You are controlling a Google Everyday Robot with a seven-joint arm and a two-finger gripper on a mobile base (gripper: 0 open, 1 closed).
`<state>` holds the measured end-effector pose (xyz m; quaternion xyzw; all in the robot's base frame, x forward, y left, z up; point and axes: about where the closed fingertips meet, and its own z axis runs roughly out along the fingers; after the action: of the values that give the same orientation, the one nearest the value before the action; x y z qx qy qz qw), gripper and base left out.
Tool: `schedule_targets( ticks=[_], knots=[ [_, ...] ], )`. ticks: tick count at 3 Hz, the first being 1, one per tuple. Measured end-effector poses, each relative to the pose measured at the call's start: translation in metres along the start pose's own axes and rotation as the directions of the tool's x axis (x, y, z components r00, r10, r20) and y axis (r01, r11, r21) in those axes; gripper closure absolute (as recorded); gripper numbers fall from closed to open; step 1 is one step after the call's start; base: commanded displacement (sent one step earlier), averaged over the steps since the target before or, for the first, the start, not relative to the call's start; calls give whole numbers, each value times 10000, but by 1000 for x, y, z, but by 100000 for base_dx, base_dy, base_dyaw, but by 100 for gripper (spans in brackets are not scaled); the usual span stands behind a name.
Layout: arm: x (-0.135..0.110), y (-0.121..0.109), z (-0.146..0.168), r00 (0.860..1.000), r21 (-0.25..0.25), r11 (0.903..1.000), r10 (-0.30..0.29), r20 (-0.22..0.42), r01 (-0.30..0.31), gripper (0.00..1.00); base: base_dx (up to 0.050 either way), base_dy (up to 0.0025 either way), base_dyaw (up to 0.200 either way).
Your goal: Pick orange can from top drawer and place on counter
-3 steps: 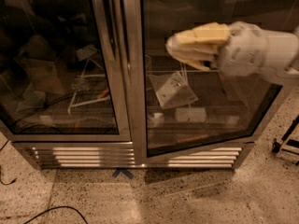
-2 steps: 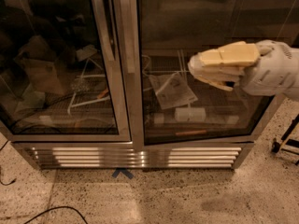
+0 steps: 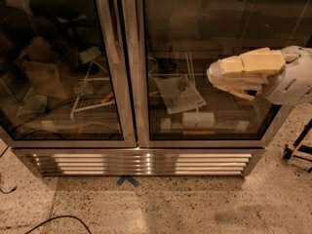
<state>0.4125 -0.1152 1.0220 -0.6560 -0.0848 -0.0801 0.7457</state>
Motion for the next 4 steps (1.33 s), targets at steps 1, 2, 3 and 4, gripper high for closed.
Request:
schedule_targets(
  ticks=[1,2,3,4],
  knots=[
    [22,9,1,9975,-695,9974,135,-689,-183,58,0,0,0],
    [52,27,5,9867,-1457,9886,151,-1618,-391,35,0,0,0],
    [83,40,17,9728,-2048,9772,69,-2314,-557,12,0,0,0],
    [89,41,20,9693,-2074,9767,31,-2458,-558,0,0,0,0]
  ],
)
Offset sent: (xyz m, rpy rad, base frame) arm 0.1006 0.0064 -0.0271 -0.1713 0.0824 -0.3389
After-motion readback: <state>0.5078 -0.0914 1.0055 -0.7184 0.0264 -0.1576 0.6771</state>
